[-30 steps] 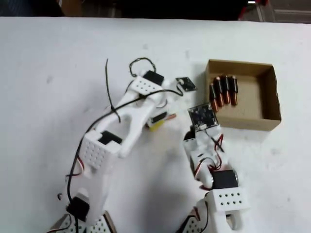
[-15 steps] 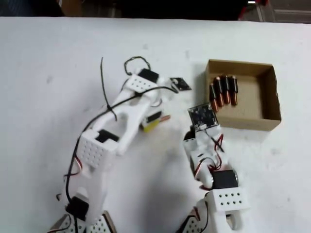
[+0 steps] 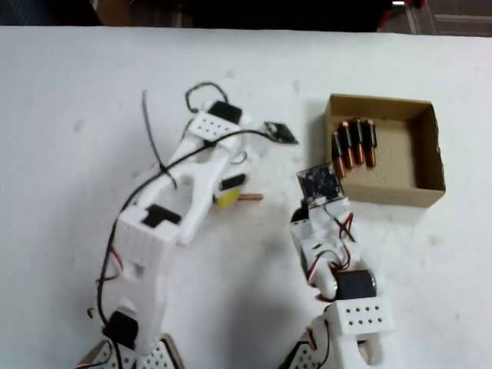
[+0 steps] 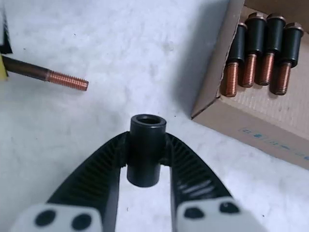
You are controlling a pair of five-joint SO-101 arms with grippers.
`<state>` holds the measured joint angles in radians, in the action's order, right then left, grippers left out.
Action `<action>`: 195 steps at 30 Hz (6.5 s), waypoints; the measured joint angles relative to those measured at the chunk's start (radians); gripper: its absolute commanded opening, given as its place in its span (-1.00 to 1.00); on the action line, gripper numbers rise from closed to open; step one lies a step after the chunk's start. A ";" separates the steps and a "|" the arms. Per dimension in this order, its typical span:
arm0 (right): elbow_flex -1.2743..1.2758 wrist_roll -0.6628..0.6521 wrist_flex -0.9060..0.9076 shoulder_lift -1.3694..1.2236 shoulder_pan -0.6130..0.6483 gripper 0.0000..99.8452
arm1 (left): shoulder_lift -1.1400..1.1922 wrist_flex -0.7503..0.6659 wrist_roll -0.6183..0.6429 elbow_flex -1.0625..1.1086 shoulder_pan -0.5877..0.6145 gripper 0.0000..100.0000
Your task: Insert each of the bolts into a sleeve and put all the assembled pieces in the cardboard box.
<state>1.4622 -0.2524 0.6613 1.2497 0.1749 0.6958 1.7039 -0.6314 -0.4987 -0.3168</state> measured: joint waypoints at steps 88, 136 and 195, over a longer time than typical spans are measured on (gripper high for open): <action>0.025 0.000 -0.058 0.000 0.000 -0.97 | -0.588 -0.591 0.285 0.760 0.410 -0.68; 0.025 0.000 -0.058 0.000 0.000 -0.97 | -0.910 -0.068 0.789 0.730 0.258 -0.68; 0.025 0.000 -0.058 0.000 0.000 -0.97 | -0.916 -0.687 1.376 1.257 0.258 -0.79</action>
<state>1.4868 -0.2524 0.6030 1.2497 0.1749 -0.2202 1.0165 0.7449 0.7580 -0.0591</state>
